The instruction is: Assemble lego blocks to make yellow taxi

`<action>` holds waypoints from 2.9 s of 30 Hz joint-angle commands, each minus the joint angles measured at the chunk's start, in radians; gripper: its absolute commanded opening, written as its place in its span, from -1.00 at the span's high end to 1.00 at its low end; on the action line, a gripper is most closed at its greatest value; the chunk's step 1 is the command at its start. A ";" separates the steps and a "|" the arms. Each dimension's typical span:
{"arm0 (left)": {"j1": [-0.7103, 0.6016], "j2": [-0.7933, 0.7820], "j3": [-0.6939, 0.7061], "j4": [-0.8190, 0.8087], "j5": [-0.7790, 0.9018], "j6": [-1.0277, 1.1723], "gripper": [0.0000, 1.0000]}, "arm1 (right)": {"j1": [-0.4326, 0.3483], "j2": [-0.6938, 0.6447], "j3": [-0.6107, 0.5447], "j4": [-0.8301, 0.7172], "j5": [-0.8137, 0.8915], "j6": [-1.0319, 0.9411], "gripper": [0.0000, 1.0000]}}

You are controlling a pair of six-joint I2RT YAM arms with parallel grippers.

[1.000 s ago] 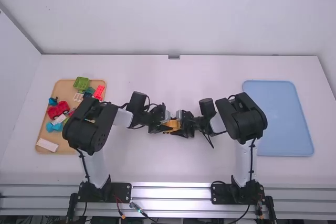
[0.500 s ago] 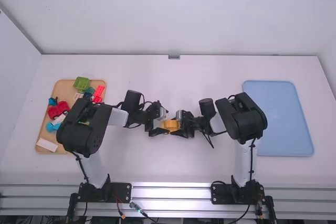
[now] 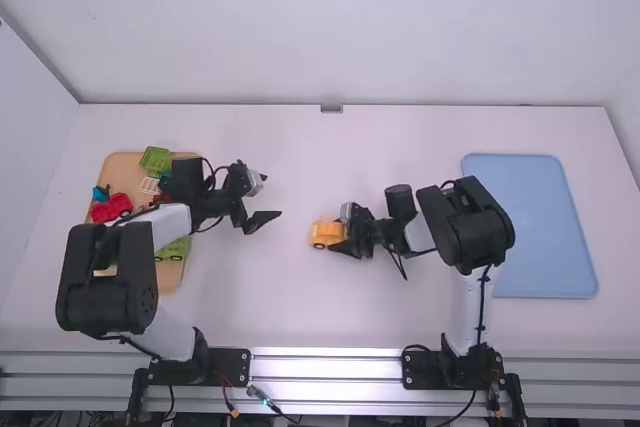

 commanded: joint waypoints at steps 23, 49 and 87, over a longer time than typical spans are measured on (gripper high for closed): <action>0.007 -0.007 -0.020 0.128 -0.239 -0.247 -0.98 | -0.674 -0.615 0.006 -0.528 0.668 0.279 0.03; -0.002 -0.007 -0.019 0.121 -0.244 -0.297 -0.98 | -0.851 -0.369 0.037 -0.423 0.831 0.384 -0.98; -0.187 -0.205 0.481 -0.682 -1.005 -0.845 -0.86 | -0.289 -0.919 0.152 -0.940 1.025 0.593 -0.85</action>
